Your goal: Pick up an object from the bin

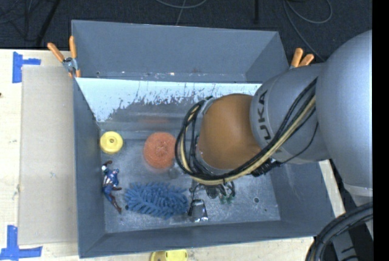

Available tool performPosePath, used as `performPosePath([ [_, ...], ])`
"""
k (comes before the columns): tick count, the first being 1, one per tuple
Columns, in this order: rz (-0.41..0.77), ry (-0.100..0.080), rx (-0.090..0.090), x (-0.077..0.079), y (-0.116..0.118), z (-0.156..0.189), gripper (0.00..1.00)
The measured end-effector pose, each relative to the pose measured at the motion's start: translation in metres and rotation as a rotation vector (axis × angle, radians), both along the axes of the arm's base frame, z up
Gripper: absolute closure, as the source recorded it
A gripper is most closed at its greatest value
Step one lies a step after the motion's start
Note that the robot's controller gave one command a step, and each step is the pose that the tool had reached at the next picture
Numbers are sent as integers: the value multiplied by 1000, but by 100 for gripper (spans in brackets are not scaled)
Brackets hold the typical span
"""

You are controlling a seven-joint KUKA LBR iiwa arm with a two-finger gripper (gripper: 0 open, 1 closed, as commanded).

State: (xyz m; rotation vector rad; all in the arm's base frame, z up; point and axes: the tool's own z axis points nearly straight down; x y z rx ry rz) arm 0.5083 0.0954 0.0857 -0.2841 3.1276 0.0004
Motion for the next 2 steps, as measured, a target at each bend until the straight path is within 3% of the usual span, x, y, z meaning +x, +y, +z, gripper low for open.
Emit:
performPosePath([
  [1, -45, 6, 0, -4, 11, -28, 0],
  [2, 86, 2, 0, -21, 20, -16, 100],
])
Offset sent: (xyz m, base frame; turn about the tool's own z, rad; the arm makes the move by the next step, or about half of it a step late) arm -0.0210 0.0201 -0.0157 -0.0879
